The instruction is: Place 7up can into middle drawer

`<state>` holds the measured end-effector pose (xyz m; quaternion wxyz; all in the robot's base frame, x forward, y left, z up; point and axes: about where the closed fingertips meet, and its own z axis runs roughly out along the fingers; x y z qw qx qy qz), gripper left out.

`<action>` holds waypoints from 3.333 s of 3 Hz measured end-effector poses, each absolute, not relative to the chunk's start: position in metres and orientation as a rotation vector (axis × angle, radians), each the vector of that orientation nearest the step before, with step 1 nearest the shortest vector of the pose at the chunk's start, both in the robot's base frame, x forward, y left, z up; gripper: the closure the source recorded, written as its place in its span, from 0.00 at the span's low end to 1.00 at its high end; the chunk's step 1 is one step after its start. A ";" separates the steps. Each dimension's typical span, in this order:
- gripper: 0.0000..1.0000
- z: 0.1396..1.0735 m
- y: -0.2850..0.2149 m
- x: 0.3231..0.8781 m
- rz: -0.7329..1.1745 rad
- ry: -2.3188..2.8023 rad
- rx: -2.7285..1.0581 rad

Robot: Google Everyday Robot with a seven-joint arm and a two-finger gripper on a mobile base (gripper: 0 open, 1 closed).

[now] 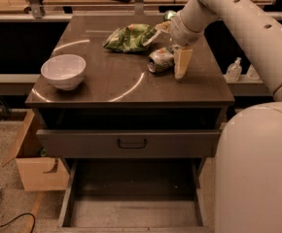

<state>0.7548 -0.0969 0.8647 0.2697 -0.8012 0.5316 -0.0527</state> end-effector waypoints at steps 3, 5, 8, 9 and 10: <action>0.70 0.857 -0.087 0.743 -0.006 1.393 -2.240; 1.00 0.966 -0.133 0.677 -0.150 1.623 -1.871; 1.00 0.949 -0.153 0.577 -0.147 2.022 -1.635; 1.00 0.938 -0.136 0.550 -0.046 2.039 -1.636; 1.00 0.899 -0.105 0.496 0.140 2.124 -1.639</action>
Offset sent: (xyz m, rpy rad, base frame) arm -0.0086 0.0063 -0.0037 0.0007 0.0864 0.0867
